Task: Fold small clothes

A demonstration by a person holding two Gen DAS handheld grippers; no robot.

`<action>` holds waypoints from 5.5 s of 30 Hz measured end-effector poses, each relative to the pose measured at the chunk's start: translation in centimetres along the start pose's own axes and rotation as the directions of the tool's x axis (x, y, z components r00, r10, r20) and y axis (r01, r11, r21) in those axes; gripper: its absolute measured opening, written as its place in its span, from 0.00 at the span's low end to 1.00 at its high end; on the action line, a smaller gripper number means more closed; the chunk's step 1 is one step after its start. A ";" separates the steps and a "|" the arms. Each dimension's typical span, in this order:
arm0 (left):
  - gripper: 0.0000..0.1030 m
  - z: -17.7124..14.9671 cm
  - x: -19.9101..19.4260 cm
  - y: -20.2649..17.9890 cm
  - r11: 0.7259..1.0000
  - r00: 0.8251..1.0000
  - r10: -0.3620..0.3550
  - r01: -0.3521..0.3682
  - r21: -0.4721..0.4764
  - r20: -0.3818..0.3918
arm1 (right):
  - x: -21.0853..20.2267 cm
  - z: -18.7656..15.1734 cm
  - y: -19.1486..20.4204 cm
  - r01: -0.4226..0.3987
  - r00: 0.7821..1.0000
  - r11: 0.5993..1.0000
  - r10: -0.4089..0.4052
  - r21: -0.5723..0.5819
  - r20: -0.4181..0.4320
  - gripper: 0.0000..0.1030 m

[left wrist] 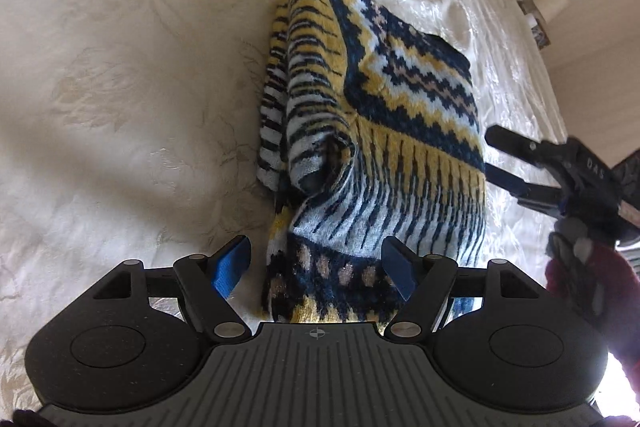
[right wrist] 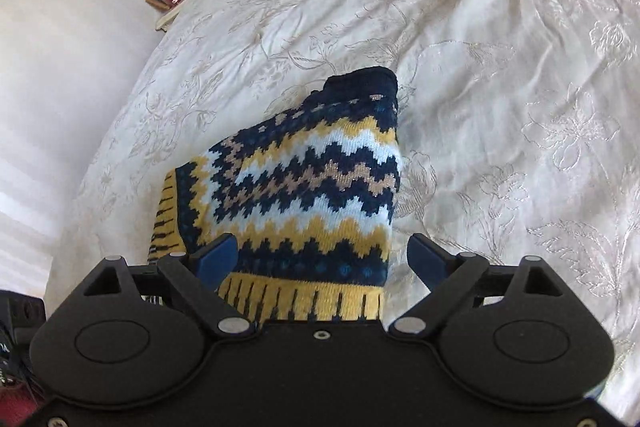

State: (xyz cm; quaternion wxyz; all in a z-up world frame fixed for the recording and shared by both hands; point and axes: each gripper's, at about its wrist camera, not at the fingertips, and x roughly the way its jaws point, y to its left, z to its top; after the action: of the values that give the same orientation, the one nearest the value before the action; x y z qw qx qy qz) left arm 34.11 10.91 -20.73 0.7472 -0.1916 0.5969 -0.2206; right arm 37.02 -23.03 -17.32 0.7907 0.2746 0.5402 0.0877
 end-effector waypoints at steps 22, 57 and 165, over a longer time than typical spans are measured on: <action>0.58 0.9 5.3 1.0 0.926 0.935 -0.343 0.321 -0.198 -0.088 | 5.0 0.2 -3.4 -0.217 0.964 0.956 0.242 0.198 -0.111 0.96; 0.45 -21.6 2.1 -12.6 0.998 0.997 0.043 -0.040 0.039 -0.071 | -18.4 -14.9 -10.2 0.004 0.995 0.999 -0.007 -0.033 -0.095 0.77; 0.99 -29.6 -15.2 -27.4 0.836 0.739 0.357 -0.526 0.159 0.571 | -33.0 -24.4 1.3 0.344 0.869 0.904 -0.204 -0.254 0.450 0.99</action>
State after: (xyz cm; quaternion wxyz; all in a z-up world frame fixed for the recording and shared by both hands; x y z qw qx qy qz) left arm -0.43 -4.00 0.23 0.9309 0.0248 0.3587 -0.0653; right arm 1.92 -28.02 3.52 0.9253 0.0716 0.3725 0.0010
